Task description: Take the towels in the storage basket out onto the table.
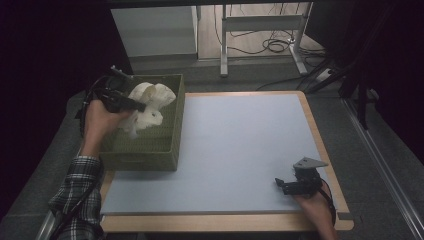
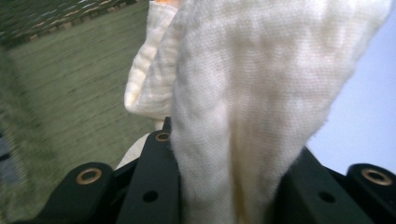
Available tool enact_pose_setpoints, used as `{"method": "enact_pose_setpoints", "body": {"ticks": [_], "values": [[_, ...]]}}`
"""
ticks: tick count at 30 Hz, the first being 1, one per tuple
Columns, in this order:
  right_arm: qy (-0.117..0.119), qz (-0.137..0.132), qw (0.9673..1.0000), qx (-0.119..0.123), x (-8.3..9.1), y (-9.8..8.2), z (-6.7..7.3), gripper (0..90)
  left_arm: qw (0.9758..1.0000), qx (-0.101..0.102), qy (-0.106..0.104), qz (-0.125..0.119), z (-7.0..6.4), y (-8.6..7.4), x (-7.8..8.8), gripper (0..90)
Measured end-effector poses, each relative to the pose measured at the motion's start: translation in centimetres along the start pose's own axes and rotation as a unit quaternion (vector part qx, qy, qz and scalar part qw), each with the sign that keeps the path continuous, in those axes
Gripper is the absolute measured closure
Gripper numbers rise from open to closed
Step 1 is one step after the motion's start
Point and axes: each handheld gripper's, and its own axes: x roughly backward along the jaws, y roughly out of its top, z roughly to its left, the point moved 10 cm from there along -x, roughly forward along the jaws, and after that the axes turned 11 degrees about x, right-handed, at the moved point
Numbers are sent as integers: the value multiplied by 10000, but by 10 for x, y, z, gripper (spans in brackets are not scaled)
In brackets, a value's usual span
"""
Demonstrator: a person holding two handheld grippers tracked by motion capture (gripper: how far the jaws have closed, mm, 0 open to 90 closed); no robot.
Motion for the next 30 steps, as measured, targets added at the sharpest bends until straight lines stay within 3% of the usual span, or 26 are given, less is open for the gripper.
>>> {"method": "enact_pose_setpoints", "body": {"ticks": [1,5,6,11,20,30], "values": [[2,2,10000,-6,0,0,0,97,9999,-109,-35,-9,-10,3,-2,748],[2,-1,10000,0,0,0,0,97,9995,-268,-145,5,-25,7,-7,746],[2,-1,10000,0,0,0,0,97,9992,-344,-210,3,-36,10,-11,746],[2,0,10000,0,0,0,0,97,9976,-594,-347,123,-62,15,-25,743],[13,-1,10000,-1,0,0,0,97,9946,-865,-511,259,-97,22,-51,742],[16,3,10000,1,0,0,0,97,9890,-1183,-792,395,-149,25,-93,737]]}}
